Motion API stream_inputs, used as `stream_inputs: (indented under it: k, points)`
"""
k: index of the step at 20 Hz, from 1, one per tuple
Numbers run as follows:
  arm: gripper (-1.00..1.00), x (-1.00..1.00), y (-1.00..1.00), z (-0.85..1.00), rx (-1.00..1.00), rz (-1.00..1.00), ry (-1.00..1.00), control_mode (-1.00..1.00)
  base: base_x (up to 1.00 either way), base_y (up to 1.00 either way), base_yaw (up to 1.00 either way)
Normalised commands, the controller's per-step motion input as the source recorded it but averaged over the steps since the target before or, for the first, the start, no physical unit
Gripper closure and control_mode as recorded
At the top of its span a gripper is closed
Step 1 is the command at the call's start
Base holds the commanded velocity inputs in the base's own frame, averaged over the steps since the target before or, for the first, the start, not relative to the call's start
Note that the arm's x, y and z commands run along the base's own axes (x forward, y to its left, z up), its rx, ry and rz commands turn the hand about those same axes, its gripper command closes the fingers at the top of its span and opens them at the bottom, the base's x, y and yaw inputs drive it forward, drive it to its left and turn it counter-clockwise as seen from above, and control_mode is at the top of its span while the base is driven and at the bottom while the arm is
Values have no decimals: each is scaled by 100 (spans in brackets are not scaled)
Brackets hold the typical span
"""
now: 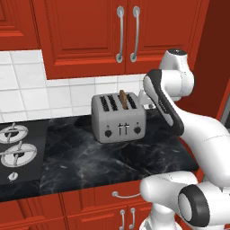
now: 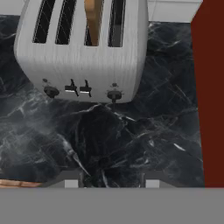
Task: Start the toaster. Once the lever pops up, take the bread to the plate on the dining counter.
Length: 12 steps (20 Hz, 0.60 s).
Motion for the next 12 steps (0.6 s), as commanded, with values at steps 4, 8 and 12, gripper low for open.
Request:
stream_inputs:
  k: [4, 8, 12]
  points:
    - [-100, 0, 0, -15, 0, 0, 0, -100, 0, 0, 0]
    - [-100, 0, 23, -44, 0, 0, 0, -100, 0, 0, 0]
    - [-100, 0, 31, -37, 0, 0, 0, -100, 0, 0, 0]
